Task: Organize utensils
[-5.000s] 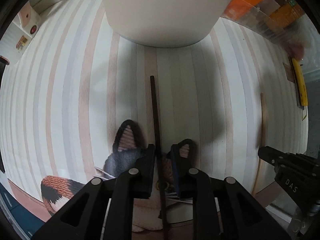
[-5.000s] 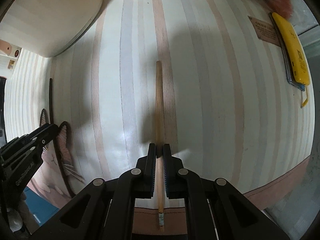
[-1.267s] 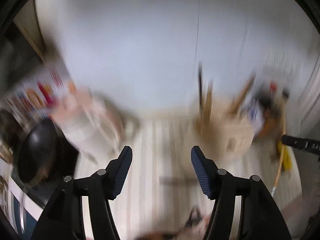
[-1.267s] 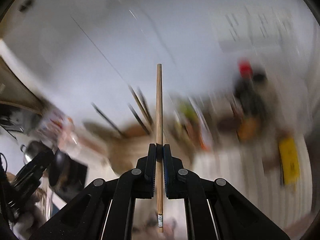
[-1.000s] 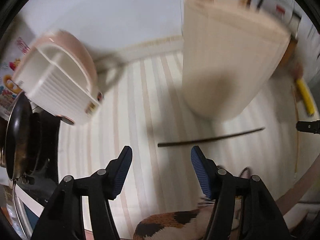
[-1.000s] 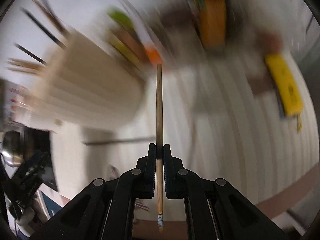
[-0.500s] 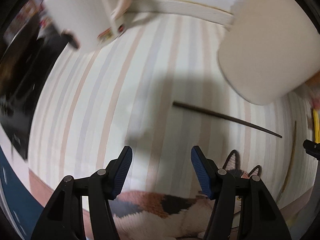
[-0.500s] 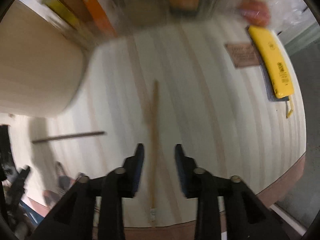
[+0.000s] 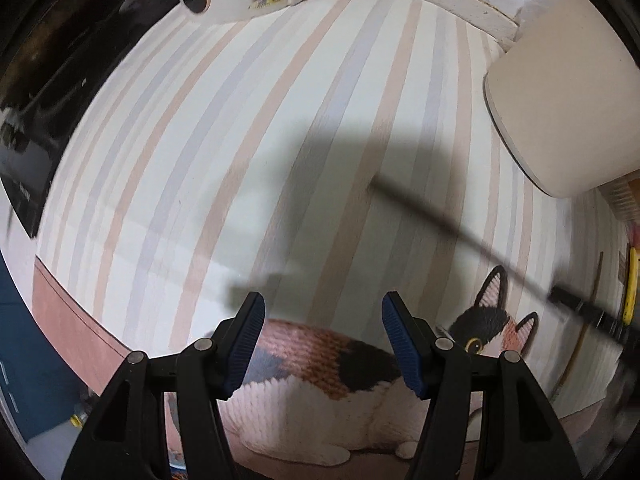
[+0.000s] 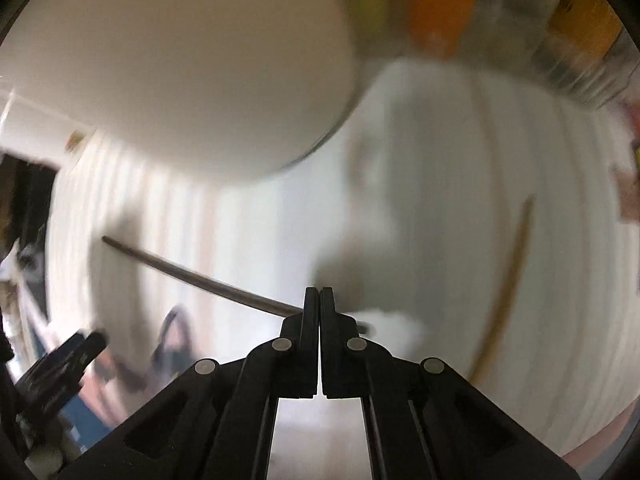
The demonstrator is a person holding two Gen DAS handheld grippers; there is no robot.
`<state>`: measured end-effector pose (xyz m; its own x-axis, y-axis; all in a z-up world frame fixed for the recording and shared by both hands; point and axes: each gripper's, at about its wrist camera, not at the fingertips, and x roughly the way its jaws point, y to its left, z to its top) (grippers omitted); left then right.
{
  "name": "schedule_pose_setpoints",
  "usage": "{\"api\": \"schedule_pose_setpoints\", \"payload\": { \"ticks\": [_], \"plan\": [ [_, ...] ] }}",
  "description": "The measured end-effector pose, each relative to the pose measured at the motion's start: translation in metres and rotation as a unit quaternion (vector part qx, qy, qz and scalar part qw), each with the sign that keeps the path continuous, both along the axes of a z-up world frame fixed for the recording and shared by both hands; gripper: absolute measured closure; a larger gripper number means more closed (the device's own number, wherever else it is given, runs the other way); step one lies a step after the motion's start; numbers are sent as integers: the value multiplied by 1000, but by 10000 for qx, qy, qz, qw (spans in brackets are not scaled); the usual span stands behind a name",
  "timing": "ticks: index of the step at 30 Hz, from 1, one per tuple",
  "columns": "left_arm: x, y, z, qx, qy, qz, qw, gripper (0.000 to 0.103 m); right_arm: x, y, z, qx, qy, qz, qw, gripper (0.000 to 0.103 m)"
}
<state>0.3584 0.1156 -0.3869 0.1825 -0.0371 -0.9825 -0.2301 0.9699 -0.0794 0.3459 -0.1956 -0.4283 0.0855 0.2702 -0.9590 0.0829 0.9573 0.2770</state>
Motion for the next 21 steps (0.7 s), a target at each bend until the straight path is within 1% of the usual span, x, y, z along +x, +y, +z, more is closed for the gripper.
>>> {"api": "schedule_pose_setpoints", "payload": {
  "ticks": [1, 4, 6, 9, 11, 13, 14, 15, 17, 18, 19, 20, 21],
  "plan": [
    [-1, 0, 0, -33, 20, 14, 10000, 45, -10, 10, -5, 250, 132, 63, 9996, 103],
    [-3, -2, -5, -357, 178, 139, 9991, 45, -29, 33, -10, 590, 355, 109, 9976, 103],
    [-5, -3, -12, -618, 347, 306, 9970, 45, -34, 40, -11, 684, 424, 42, 9968, 103],
    [0, -9, -12, -561, 288, 349, 9974, 45, -41, 35, -9, 654, 357, -183, 9971, 103],
    [2, -14, -11, -555, 218, 295, 9978, 46, -47, 22, -3, 611, 249, -325, 9973, 102],
    [5, -19, -10, -597, 234, 298, 9975, 46, -55, 17, 4, 647, 182, -327, 9972, 102],
    [5, -24, -9, -619, 221, 315, 9973, 46, -62, 15, 16, 671, 160, -247, 9973, 102],
    [3, -26, -5, -593, 177, 330, 9975, 46, -59, 22, 22, 646, 117, -88, 9978, 101],
    [3, -23, 4, -441, 73, 344, 9984, 46, -59, 32, 35, 325, 12, 619, 9976, 90],
    [-5, -16, 10, -337, 25, 347, 9988, 46, -52, 54, 40, 161, -22, 943, 9954, 75],
    [-10, -13, 14, -140, -47, 343, 9993, 46, -54, 63, 41, 20, -81, 1341, 9909, 66],
    [-14, -11, 18, 40, -98, 343, 9994, 45, -58, 79, 39, -209, -134, 1851, 9824, 65],
    [-19, -9, 20, 234, -154, 350, 9990, 45, -60, 85, 39, -326, -156, 2115, 9767, 65]
  ]
}}
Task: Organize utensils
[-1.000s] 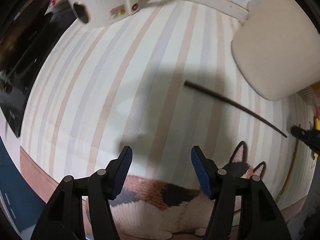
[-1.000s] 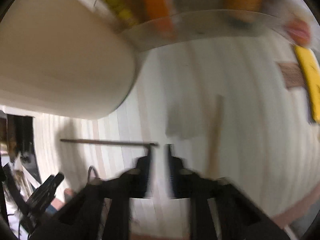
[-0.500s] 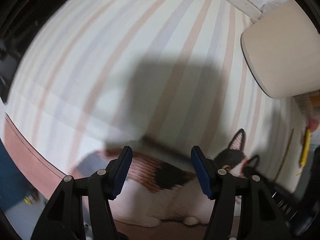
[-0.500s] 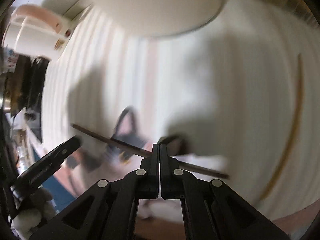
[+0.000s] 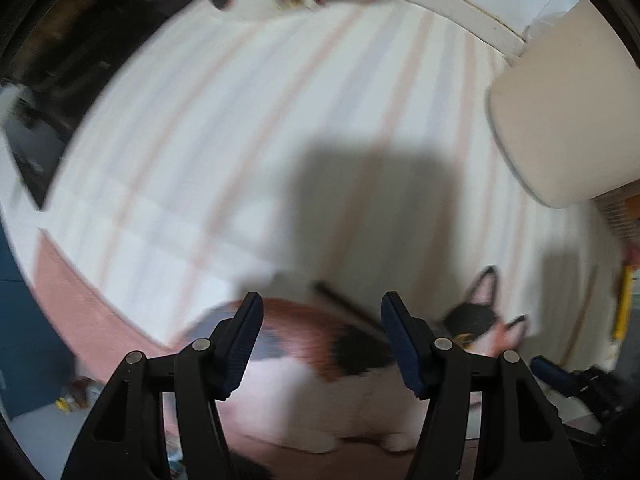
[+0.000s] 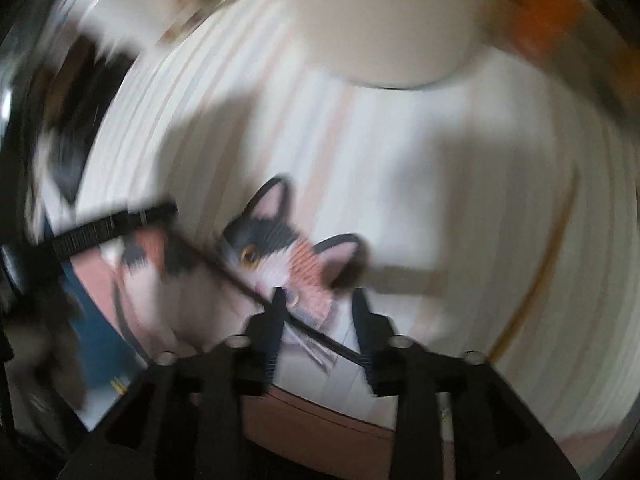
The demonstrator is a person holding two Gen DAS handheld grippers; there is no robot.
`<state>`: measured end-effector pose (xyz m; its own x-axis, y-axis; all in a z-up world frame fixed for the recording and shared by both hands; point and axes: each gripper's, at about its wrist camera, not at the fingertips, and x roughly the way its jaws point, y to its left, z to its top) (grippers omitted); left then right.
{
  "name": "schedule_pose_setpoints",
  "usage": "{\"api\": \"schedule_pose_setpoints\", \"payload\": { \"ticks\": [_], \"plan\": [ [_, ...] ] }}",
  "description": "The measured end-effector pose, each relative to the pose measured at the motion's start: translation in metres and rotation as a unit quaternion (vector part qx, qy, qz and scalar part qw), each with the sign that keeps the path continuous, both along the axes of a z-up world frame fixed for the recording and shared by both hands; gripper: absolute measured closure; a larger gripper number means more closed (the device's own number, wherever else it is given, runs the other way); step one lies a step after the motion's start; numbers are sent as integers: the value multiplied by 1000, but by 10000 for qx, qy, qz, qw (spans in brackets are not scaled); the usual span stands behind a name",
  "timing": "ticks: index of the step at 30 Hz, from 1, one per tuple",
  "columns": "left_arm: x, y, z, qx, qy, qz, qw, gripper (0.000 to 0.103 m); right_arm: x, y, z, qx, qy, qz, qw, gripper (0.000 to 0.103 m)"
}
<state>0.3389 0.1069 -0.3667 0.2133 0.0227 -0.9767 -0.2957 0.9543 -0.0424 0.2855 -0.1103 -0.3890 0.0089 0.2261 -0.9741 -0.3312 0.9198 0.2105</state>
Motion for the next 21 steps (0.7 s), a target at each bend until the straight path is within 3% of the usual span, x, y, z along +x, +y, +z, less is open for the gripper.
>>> {"api": "schedule_pose_setpoints", "payload": {
  "ticks": [3, 6, 7, 9, 13, 16, 21],
  "plan": [
    [-17, 7, 0, 476, -51, 109, 9988, 45, -12, 33, -10, -406, -124, 937, 9947, 65],
    [-33, 16, -6, 487, 32, 367, 9981, 45, -22, 57, -24, -839, -271, 1415, 9860, 66],
    [-38, 19, -7, 475, 55, 458, 9978, 45, -23, 61, -24, -857, -343, 1441, 9853, 81],
    [-43, 22, -8, 459, 66, 566, 9973, 45, -23, 64, -24, -850, -330, 1208, 9885, 89],
    [-55, 30, -9, 460, 78, 714, 9964, 45, -10, 48, -24, -706, 35, -14, 9975, 98],
    [-63, 33, -7, 452, 61, 750, 9961, 45, -1, 33, -27, -354, 418, -972, 9938, 98],
    [-45, 20, 0, 403, 18, 438, 9982, 45, 6, 27, -30, -81, 707, -1522, 9858, 98]
  ]
}}
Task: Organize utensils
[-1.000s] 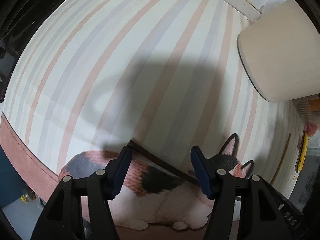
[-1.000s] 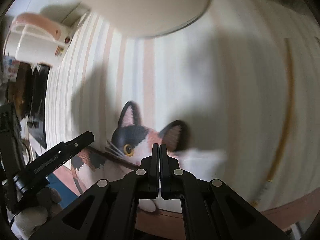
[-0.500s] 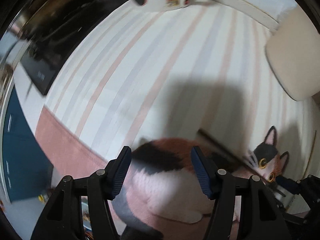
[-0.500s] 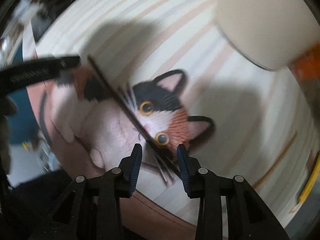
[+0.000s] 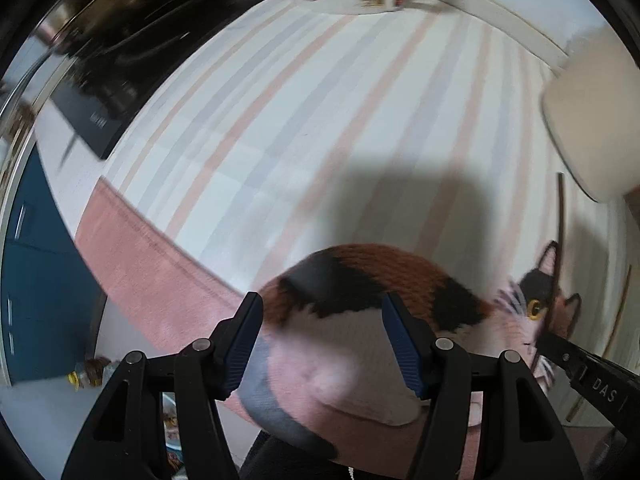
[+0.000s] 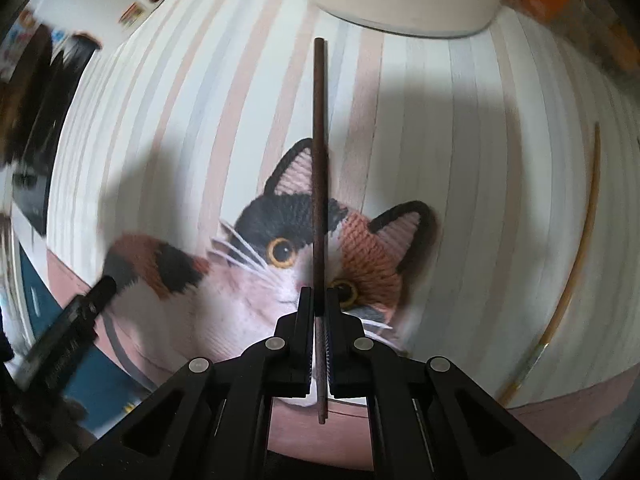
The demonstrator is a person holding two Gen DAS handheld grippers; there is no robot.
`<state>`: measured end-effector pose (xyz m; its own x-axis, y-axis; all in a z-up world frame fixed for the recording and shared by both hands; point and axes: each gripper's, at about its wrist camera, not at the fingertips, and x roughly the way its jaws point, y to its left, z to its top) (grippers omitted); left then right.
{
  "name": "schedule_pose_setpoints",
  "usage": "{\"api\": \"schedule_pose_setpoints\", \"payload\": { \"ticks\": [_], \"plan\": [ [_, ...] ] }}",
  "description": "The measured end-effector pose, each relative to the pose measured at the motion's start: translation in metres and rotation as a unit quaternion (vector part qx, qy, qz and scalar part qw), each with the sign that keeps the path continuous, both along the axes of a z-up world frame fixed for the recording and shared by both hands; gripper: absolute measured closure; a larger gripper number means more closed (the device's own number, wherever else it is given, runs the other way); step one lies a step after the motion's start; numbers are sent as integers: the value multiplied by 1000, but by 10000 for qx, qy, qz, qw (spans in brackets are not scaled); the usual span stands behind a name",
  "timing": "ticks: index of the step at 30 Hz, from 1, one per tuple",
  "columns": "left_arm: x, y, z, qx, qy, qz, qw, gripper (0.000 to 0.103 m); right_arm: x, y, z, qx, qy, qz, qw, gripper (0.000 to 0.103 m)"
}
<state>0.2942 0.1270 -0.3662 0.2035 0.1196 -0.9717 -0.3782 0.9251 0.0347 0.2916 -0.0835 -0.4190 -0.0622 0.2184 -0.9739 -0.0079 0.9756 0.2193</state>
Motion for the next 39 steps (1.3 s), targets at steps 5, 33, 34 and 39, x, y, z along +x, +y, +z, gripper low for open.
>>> {"api": "schedule_pose_setpoints", "payload": {
  "ticks": [5, 33, 34, 39],
  "plan": [
    [30, -46, 11, -422, -94, -640, 9970, 45, -10, -54, 24, 544, -166, -549, 9969, 85],
    [71, -112, 1, -508, 579, -1924, 9783, 99, -3, -173, 17, -521, -89, -854, 9949, 96],
    [70, -105, 0, -602, 597, -1874, 9786, 99, -9, -164, 19, -478, -37, -698, 9964, 96],
    [84, -87, 1, -577, 671, -1955, 9767, 94, -18, -143, 24, -747, 41, -204, 9970, 96]
  ]
}}
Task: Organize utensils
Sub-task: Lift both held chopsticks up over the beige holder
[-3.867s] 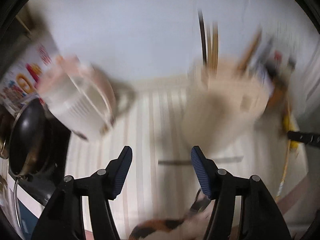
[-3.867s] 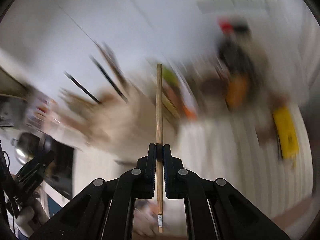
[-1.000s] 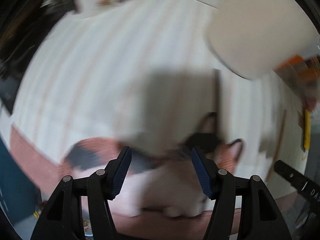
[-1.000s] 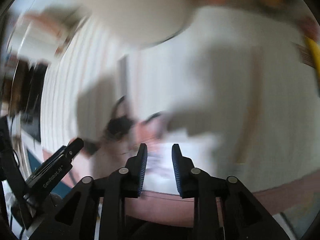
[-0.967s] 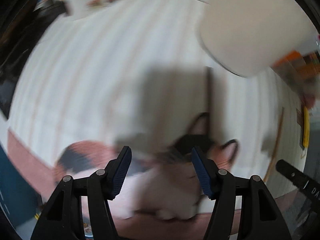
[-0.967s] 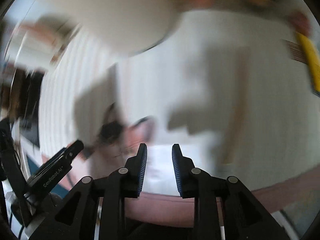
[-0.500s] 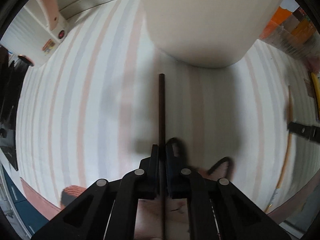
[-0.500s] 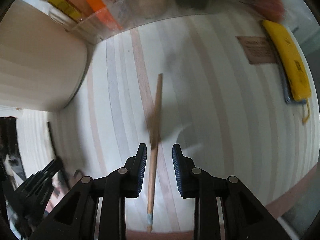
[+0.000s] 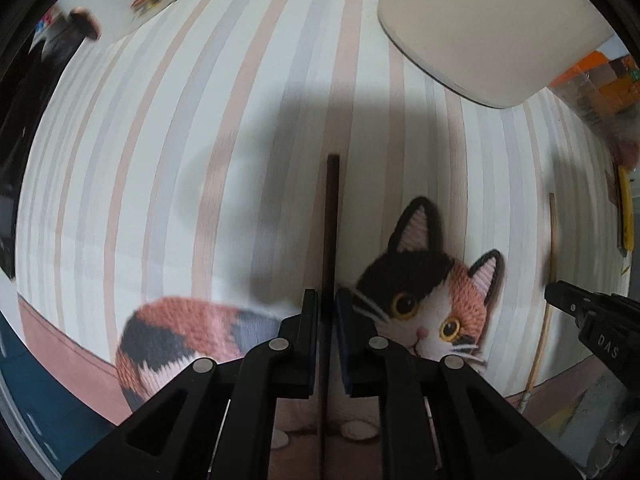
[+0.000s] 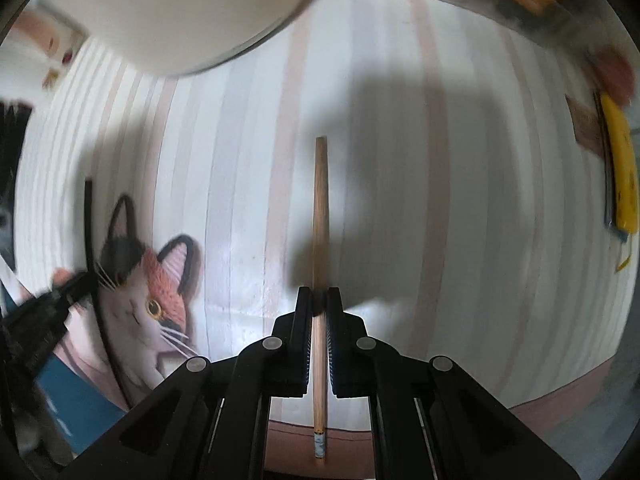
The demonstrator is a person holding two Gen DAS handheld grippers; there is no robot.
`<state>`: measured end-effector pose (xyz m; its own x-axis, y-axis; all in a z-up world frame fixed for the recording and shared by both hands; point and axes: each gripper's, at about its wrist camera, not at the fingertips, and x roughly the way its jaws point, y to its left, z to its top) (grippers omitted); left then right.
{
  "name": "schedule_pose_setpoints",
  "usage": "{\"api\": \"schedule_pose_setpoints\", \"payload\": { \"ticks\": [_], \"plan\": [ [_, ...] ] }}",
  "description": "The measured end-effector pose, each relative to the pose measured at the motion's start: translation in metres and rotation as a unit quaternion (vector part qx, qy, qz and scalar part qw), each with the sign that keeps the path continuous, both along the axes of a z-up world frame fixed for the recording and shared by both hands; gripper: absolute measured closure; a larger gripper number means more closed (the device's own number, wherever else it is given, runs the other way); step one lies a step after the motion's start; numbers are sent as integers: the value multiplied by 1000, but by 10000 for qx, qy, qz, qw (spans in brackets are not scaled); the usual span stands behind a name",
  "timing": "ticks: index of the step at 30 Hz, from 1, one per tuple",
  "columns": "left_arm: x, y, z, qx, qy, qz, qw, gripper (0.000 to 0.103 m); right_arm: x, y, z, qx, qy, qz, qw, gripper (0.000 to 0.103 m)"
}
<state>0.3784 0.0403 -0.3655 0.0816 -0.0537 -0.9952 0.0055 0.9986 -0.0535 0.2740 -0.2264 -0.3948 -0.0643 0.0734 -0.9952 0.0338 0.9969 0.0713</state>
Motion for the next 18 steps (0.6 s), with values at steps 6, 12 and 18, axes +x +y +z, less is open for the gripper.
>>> {"api": "schedule_pose_setpoints", "payload": {
  "ticks": [6, 12, 18],
  "plan": [
    [10, 8, -4, 274, -259, -129, 9992, 98, 13, 27, -8, -158, 168, 155, 9996, 95],
    [3, -16, 14, 284, -690, -144, 9971, 99, 17, 21, -4, 55, -219, -352, 9991, 96],
    [-18, -23, 77, 107, -1448, -238, 9891, 99, -2, 7, 55, 263, -1030, -540, 9929, 96]
  ]
}}
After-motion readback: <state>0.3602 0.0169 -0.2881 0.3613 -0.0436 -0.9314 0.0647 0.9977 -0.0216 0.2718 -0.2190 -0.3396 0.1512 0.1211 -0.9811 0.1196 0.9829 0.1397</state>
